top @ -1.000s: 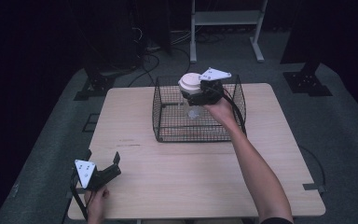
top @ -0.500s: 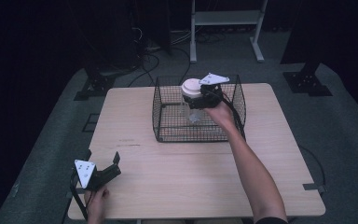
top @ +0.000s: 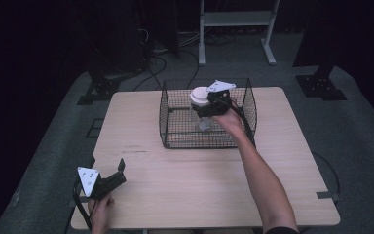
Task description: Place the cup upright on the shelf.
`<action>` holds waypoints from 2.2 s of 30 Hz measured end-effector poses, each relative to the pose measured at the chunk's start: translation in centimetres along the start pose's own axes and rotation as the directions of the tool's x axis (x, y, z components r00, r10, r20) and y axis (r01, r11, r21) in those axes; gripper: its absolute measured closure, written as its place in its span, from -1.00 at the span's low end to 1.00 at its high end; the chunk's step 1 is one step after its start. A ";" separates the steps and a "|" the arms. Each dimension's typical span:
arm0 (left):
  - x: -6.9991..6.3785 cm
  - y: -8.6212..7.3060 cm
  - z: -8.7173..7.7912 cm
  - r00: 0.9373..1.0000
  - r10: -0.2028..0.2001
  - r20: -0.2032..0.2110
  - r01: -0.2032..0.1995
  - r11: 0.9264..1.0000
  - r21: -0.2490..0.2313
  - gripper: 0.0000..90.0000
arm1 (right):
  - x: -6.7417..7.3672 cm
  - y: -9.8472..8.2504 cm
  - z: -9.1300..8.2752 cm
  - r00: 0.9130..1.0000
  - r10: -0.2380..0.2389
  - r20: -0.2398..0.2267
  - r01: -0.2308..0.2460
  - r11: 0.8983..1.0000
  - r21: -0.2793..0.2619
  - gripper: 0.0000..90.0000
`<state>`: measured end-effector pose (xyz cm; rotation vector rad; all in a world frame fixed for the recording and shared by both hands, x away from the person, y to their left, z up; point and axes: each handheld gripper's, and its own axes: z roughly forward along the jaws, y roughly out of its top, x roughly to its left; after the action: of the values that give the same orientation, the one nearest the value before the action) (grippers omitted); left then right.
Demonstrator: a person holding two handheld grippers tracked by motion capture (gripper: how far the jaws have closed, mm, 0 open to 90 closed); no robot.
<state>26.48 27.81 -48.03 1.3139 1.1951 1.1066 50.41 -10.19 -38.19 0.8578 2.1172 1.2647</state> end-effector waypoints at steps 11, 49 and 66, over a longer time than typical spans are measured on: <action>-0.1 0.0 0.0 1.000 0.008 -0.003 -0.008 1.000 0.001 -1.00 | -0.1 -0.3 -0.4 1.000 -0.007 0.002 0.007 1.000 0.003 -0.92; -0.2 0.0 0.0 1.000 0.014 -0.004 -0.014 1.000 -0.001 -1.00 | -0.6 1.9 -4.0 0.999 0.035 -0.027 -0.038 0.994 -0.106 -1.00; -0.2 0.0 0.0 1.000 0.017 -0.001 -0.017 1.000 -0.002 -1.00 | -1.0 2.8 -7.4 0.999 0.036 -0.026 -0.039 0.991 -0.129 -1.00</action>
<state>26.42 27.60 -48.04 1.3245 1.1852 1.1203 46.52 -14.15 -32.41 0.8345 2.0208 1.4209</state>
